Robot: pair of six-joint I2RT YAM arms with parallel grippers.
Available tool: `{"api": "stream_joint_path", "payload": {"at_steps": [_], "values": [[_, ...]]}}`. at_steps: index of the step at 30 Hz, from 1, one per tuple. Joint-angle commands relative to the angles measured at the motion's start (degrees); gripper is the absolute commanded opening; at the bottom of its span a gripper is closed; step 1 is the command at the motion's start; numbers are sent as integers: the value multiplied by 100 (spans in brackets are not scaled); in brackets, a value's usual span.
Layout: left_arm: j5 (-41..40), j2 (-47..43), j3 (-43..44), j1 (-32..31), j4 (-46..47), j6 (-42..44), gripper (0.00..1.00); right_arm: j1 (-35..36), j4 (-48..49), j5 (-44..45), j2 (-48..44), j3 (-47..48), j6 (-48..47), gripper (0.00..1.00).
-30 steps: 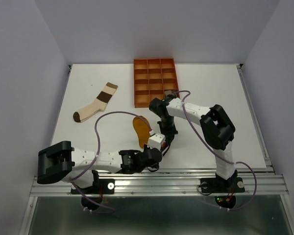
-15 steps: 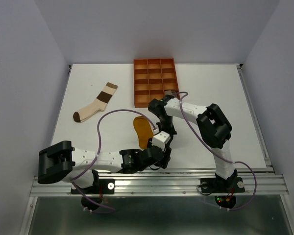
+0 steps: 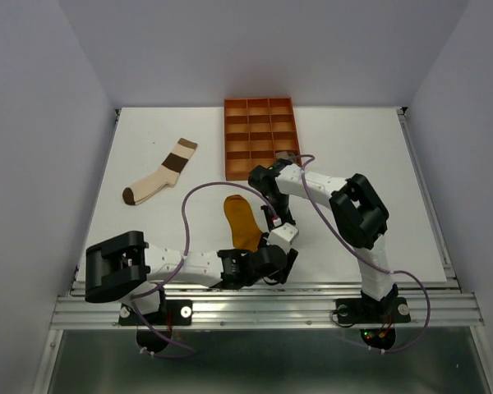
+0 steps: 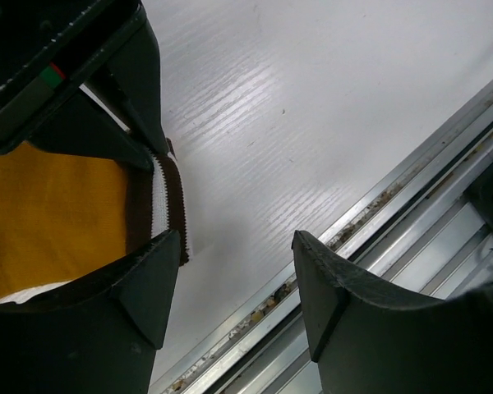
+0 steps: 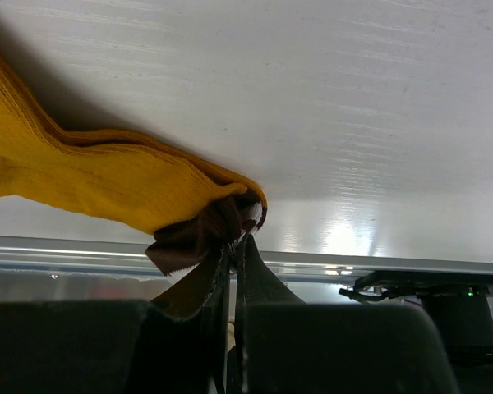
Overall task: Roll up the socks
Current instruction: Roll the sock at the center of the board.
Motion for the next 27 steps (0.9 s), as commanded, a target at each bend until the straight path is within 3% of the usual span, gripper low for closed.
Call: {"api": "stream_joint_path", "payload": {"at_steps": [1,11,20,27], "values": [[-203,218,332,-45,-150,80,66,-24,7,-79,-3,62,-71,1],[-547,439,517,-80,-538,-148,61,-24,113,-149,-48,-201,-107,1],[-687,34,341,-98,-564,-131,61,-24,165,-184,-12,-263,-168,1],[-582,323,464,-98,-547,-17,61,-24,227,-289,-39,-228,-186,1]]}}
